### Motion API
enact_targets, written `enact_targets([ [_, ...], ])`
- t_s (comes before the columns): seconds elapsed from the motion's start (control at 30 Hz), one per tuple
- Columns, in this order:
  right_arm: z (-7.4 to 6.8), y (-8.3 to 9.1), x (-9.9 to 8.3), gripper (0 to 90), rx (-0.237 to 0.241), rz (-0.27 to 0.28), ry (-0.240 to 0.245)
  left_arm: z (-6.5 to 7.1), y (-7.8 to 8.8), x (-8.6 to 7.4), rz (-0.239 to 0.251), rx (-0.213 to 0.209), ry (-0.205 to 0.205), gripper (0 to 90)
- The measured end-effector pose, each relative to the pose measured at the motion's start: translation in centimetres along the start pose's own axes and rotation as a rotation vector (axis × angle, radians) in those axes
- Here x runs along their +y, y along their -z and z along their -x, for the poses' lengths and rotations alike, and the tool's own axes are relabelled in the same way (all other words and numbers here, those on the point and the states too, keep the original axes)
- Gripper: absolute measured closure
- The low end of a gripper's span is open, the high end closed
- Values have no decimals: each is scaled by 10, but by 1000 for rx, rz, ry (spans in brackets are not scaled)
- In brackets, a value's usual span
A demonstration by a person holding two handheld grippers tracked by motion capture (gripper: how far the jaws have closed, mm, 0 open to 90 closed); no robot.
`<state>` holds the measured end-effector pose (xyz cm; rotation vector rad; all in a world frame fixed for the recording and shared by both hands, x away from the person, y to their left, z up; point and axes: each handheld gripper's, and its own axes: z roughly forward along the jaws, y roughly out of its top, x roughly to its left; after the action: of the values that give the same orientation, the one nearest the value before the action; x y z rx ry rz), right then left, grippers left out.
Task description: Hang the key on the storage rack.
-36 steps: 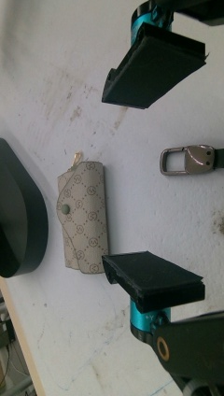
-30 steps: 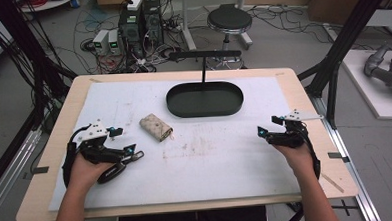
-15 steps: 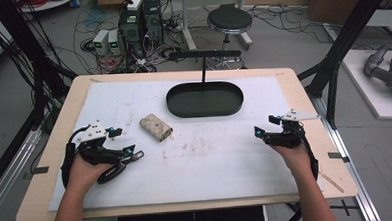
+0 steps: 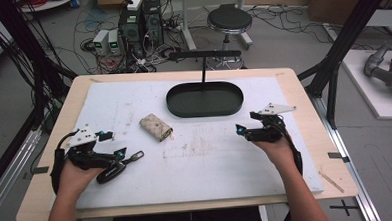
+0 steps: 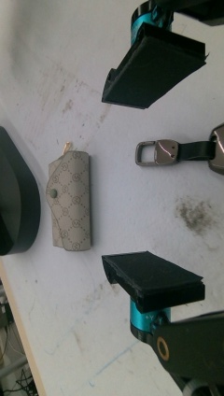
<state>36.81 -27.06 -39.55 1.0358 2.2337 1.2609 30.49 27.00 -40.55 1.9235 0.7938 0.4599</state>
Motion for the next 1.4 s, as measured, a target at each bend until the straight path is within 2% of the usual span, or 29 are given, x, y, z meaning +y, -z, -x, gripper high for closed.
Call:
enact_targets([
  [0.1,-6,-8,8,200,13,-8,12,0,4,-2,2,8,2,189],
  [0.13,-14,-17,16,200,30,-20,27,0,6,-3,1,12,4,189],
  [0.2,-18,-21,20,200,36,-29,37,-1,9,-5,1,19,12,189],
  [0.23,-27,-29,28,200,51,-47,55,-2,13,-6,2,25,15,190],
  [0.3,-35,-36,37,200,64,-61,79,-2,16,-8,2,31,16,189],
  [0.33,-35,-36,37,200,64,-61,79,-2,16,-8,2,31,16,189],
  [0.43,-50,-53,53,199,95,-71,98,-2,20,-9,2,38,16,189],
  [0.47,-50,-53,53,199,95,-71,98,-2,20,-9,2,38,16,189],
  [0.5,-55,-58,56,199,104,-71,101,-1,21,-9,3,40,18,189],
  [0.53,-65,-69,61,199,117,-80,109,-1,21,-10,1,42,18,190],
  [0.63,-76,-84,65,199,137,-85,112,-1,22,-11,-7,47,16,189],
  [0.67,-76,-84,65,199,137,-85,112,-1,22,-11,-10,49,13,189],
  [0.73,-87,-100,69,199,162,-92,110,-2,22,-12,-12,49,16,189],
  [0.8,-92,-109,70,199,171,-102,114,-2,22,-12,-12,49,16,189],
  [1.2,-116,-141,83,194,185,-128,133,-1,19,-10,-14,39,12,189],
  [1.4,-130,-165,85,183,196,-165,135,-1,16,-10,-15,33,15,189],
])
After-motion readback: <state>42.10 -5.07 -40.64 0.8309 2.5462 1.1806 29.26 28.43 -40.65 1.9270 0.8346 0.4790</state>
